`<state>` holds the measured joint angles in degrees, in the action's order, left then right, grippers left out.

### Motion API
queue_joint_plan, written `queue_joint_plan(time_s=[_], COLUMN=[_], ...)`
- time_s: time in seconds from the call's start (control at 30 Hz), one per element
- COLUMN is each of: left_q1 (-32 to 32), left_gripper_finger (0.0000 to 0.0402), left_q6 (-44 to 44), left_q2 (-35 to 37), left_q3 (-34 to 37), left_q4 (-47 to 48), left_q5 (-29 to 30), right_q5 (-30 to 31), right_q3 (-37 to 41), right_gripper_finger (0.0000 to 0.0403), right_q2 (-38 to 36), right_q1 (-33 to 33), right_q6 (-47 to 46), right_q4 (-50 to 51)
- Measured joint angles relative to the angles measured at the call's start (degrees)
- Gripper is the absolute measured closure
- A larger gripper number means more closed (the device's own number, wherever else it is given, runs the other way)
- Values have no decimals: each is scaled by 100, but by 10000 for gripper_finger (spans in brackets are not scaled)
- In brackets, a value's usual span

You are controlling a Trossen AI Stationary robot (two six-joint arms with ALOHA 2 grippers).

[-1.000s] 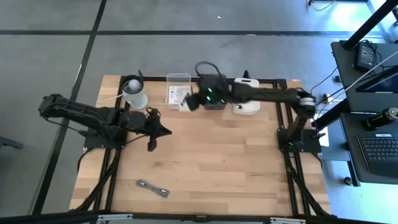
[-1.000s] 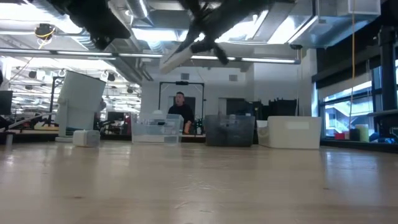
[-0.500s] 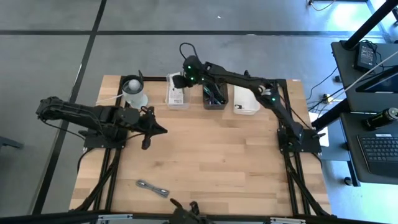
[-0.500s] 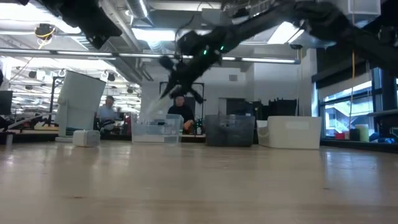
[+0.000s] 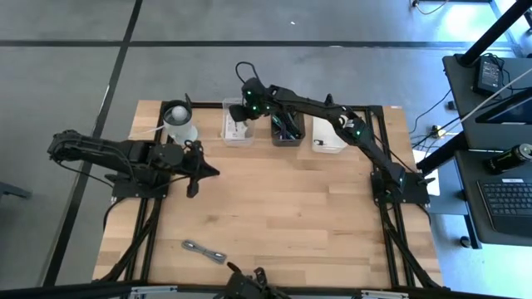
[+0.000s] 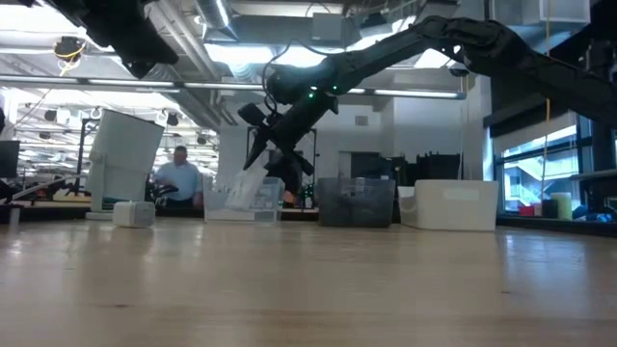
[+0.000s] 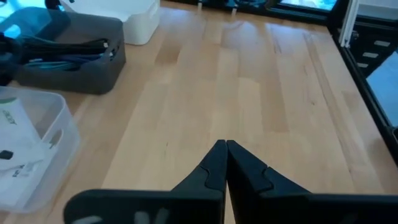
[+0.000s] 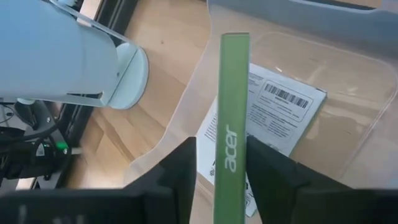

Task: Pick and place items into bin
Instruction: Put the white card reader box into the transparent bin, then put the white charger adapter into the white bin

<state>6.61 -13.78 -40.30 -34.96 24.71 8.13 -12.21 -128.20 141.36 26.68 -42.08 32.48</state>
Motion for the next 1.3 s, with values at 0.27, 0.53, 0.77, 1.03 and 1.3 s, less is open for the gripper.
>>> queue_joint_plan(time_s=[0.27, 0.53, 0.77, 1.03, 1.3], left_q1=[1, 2, -2, -2, -2], left_gripper_finger=[400, 400, 400, 400, 400], left_q6=[-109, -199, -201, -201, -214], left_q2=[7, 62, 66, 68, 68], left_q3=[0, 0, 0, 0, 0], left_q4=[-7, -23, -55, -53, -50], left_q5=[59, -13, 102, 368, 464], right_q5=[-5, 314, 370, 770, 933], right_q3=[0, -623, -612, -577, 532], right_gripper_finger=[245, 243, 242, 247, 304], right_q2=[-29, -219, -581, -1183, -1975], right_q1=[67, 246, 240, -114, -798], right_q6=[-75, 352, 727, 1999, 2286], right_q4=[54, 885, 1633, 3280, 3070])
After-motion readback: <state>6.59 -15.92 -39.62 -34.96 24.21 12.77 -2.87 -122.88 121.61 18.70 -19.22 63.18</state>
